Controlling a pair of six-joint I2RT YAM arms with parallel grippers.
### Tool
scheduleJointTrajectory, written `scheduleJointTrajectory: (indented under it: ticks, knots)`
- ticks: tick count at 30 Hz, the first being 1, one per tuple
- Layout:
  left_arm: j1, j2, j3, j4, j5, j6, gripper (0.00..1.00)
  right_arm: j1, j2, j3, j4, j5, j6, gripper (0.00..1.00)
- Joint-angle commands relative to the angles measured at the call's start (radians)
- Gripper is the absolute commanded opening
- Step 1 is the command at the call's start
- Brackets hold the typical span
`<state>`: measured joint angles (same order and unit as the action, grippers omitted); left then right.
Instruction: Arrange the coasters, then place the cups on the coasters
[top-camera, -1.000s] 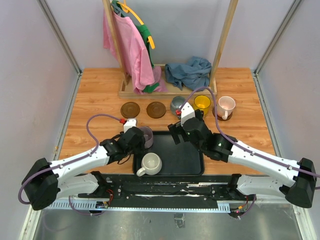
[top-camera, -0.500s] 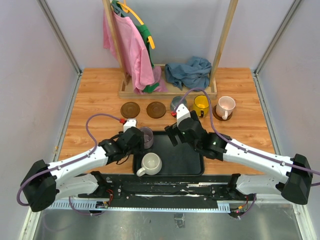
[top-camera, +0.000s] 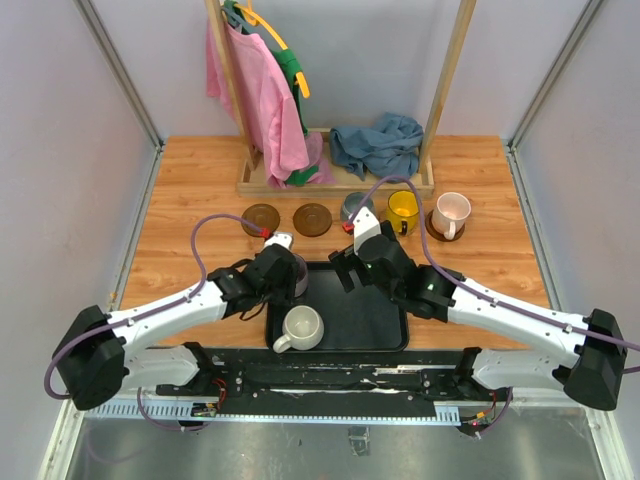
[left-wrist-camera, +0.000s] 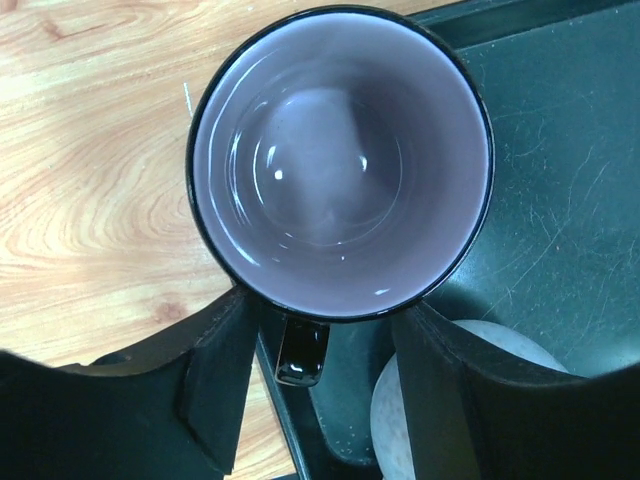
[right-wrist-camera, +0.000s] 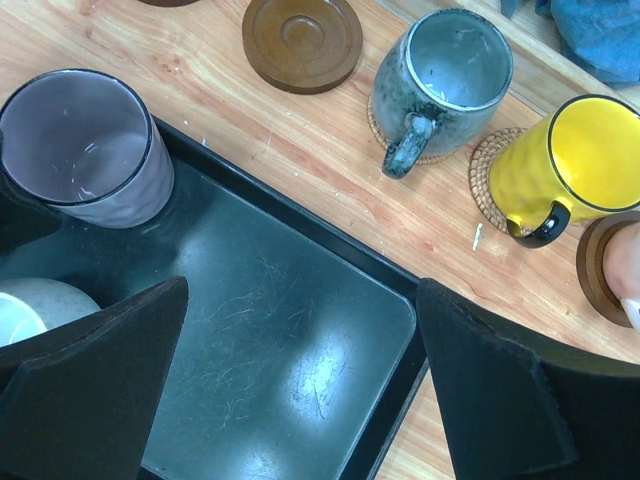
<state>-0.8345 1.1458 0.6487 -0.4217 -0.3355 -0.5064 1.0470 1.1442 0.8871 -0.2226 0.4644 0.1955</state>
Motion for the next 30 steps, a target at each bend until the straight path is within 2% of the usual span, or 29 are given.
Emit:
scheduleJointTrajectory:
  ticks: [1, 17, 25, 28, 30]
  knots:
    - [0.0, 0.044, 0.046, -0.026, -0.001, 0.063, 0.58, -0.015, -0.024, -0.015, 0.031, -0.004, 0.011, 0.98]
    - [0.0, 0.124, 0.063, -0.048, -0.017, 0.073, 0.56, -0.015, -0.013, -0.029, 0.055, -0.009, 0.015, 0.98]
    - [0.0, 0.138, 0.058, -0.033, -0.027, 0.065, 0.36, -0.015, -0.001, -0.03, 0.056, -0.047, 0.021, 0.98]
    - [0.0, 0.151, 0.053, -0.03, -0.028, 0.055, 0.25, -0.015, -0.002, -0.031, 0.055, -0.05, 0.026, 0.98]
    - [0.0, 0.161, 0.051, -0.029, -0.028, 0.047, 0.13, -0.015, -0.005, -0.036, 0.056, -0.052, 0.027, 0.98]
